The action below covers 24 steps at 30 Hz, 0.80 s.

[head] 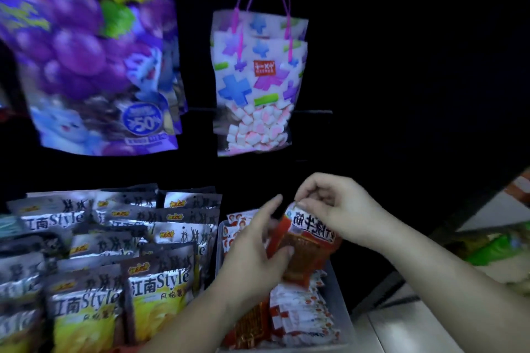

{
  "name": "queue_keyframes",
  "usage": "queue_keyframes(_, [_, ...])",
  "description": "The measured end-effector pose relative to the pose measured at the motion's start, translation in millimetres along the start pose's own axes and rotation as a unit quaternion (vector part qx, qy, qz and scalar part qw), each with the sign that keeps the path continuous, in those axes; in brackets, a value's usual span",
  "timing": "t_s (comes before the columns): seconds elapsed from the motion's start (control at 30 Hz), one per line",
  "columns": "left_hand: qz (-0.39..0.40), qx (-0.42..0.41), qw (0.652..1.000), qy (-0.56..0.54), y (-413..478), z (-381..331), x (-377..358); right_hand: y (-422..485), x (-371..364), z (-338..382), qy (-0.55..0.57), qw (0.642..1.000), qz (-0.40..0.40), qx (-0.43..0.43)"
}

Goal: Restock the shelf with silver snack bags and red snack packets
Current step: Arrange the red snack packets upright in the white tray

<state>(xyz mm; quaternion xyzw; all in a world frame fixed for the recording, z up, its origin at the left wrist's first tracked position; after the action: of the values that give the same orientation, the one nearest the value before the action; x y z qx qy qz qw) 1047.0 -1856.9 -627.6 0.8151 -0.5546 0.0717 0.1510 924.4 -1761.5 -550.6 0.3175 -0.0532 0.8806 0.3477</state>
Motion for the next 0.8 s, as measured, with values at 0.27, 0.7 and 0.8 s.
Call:
queue_keyframes(0.27, [-0.081,0.061,0.977,-0.189,-76.0,-48.0,38.4,-93.3,-24.7,26.7,0.191,0.962,-0.1,-0.168])
queue_keyframes(0.7, [-0.031,0.155,0.963,-0.219,-141.9,1.7,38.3,-137.3,-106.1,15.8,0.272,0.946,-0.029,-0.173])
queue_keyframes(0.8, [-0.064,0.157,0.966,-0.196,-145.4,13.3,49.6,-144.5,-120.5,14.7,0.259,0.943,0.083,-0.191])
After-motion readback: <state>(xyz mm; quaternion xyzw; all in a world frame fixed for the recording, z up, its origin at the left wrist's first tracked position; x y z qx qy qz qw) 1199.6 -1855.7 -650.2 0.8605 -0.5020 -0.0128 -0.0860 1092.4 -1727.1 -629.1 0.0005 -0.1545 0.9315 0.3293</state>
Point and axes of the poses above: each hand's wrist, its own y-axis towards the middle knuckle, its own x-axis out of the back of the hand, z = x × y, the point moved 8 cm from there along y, towards the middle knuckle
